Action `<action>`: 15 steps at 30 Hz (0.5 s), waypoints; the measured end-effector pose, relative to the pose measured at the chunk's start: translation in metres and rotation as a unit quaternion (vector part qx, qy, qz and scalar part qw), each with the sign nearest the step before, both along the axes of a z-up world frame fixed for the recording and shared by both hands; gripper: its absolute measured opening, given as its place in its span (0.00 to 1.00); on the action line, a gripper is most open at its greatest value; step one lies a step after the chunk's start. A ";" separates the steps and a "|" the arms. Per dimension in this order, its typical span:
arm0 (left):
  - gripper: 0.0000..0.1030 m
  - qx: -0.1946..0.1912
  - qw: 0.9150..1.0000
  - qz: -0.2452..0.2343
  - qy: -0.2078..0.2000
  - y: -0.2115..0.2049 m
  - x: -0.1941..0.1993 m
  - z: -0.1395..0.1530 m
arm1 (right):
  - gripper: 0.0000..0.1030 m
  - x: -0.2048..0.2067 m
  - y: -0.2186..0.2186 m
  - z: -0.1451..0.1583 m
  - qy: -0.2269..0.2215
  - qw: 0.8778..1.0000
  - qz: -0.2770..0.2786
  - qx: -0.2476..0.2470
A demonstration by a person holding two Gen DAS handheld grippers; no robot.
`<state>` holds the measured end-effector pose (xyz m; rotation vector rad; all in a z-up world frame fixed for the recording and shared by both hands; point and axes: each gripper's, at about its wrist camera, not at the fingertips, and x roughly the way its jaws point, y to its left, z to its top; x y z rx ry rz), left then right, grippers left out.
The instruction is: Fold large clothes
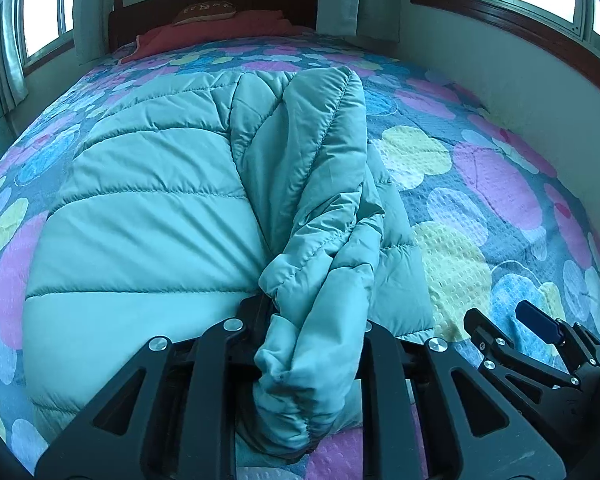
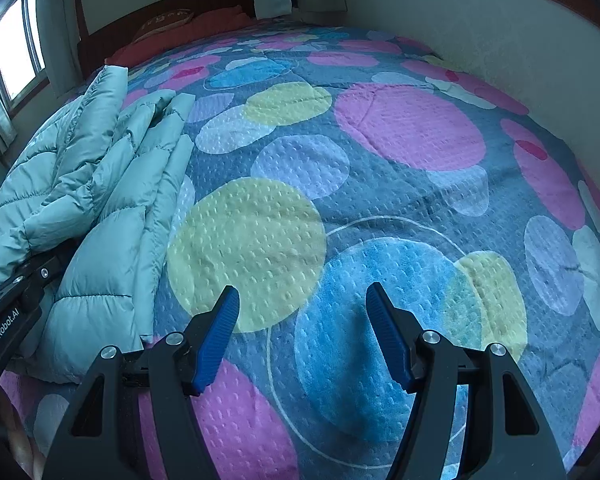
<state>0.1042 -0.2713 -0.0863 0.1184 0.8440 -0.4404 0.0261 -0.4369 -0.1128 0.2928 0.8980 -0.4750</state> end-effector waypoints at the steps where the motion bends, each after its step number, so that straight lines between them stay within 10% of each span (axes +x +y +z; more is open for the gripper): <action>1: 0.25 -0.007 1.000 -0.003 0.003 0.001 -0.002 0.002 | 0.63 -0.002 0.000 0.001 0.000 1.000 -0.001 -0.001; 5: 0.46 -0.031 0.999 -0.019 0.011 0.005 -0.014 0.011 | 0.63 -0.009 0.001 0.004 0.001 1.000 -0.005 -0.004; 15: 0.52 -0.124 0.992 -0.004 0.026 0.058 -0.039 0.044 | 0.63 -0.022 0.008 0.016 0.000 1.000 -0.006 -0.017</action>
